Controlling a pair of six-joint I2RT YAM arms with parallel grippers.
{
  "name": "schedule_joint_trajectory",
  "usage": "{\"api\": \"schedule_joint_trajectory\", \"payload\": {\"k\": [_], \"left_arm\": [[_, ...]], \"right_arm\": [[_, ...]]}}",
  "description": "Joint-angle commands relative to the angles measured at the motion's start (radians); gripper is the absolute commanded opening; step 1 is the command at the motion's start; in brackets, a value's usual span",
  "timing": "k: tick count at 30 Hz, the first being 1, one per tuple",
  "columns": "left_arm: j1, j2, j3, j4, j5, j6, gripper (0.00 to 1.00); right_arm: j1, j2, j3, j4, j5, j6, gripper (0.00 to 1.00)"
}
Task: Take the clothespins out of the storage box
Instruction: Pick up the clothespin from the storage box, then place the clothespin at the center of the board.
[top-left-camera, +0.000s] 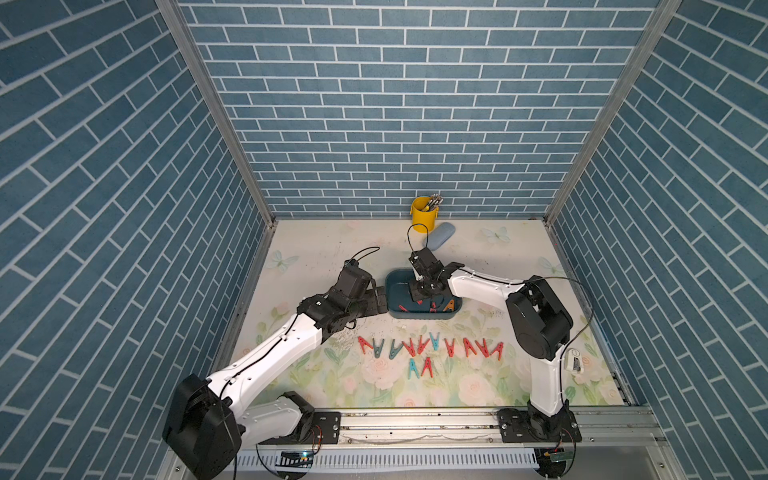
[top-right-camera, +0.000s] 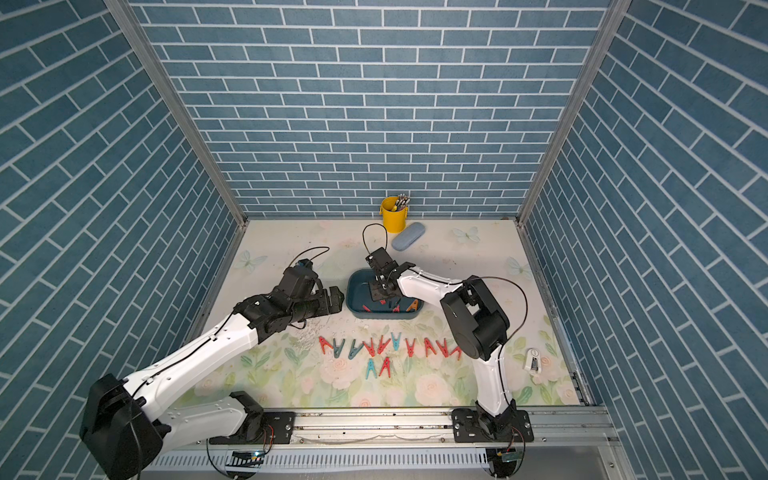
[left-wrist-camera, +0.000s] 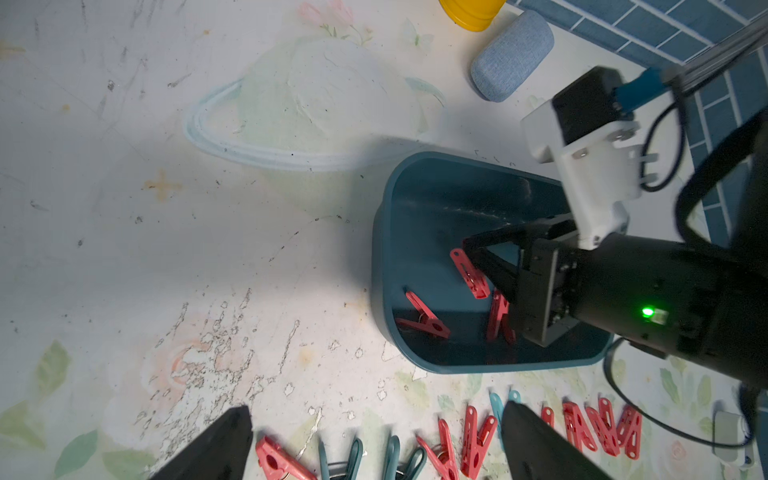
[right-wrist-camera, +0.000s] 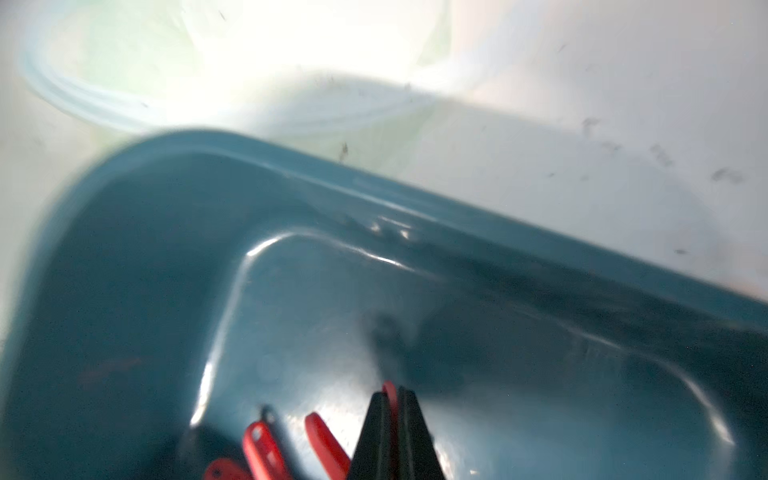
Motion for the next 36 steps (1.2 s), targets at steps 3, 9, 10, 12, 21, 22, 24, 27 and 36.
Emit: {"api": "schedule_joint_trajectory", "payload": {"k": [3, 9, 10, 12, 21, 22, 24, 27, 36], "left_arm": [[0.007, -0.040, -0.035, 0.064, 0.027, -0.007, 1.00], [0.007, -0.034, -0.036, 0.098, 0.074, 0.018, 0.99], [0.007, -0.031, -0.034, 0.101, 0.079, 0.021, 0.99], [0.007, -0.022, -0.028, 0.107, 0.088, 0.033, 1.00], [0.007, 0.049, 0.018, 0.129, 0.108, 0.093, 0.99], [0.007, 0.059, 0.024, 0.130, 0.109, 0.101, 1.00], [0.007, 0.075, 0.036, 0.130, 0.112, 0.120, 1.00], [0.007, 0.101, 0.054, 0.128, 0.114, 0.145, 1.00], [0.010, 0.160, 0.096, 0.123, 0.116, 0.183, 1.00]], "right_arm": [[0.007, -0.129, -0.039, -0.038, 0.031, 0.052, 0.00], [0.007, -0.259, -0.145, -0.049, 0.050, 0.125, 0.00], [0.008, -0.279, -0.164, -0.054, 0.054, 0.139, 0.00], [0.012, -0.327, -0.210, -0.063, 0.063, 0.178, 0.00], [0.089, -0.533, -0.437, -0.082, 0.122, 0.393, 0.00], [0.102, -0.548, -0.456, -0.086, 0.129, 0.418, 0.00], [0.133, -0.580, -0.495, -0.099, 0.149, 0.471, 0.00], [0.194, -0.614, -0.525, -0.137, 0.192, 0.551, 0.00], [0.349, -0.660, -0.646, -0.160, 0.234, 0.779, 0.00]]}}
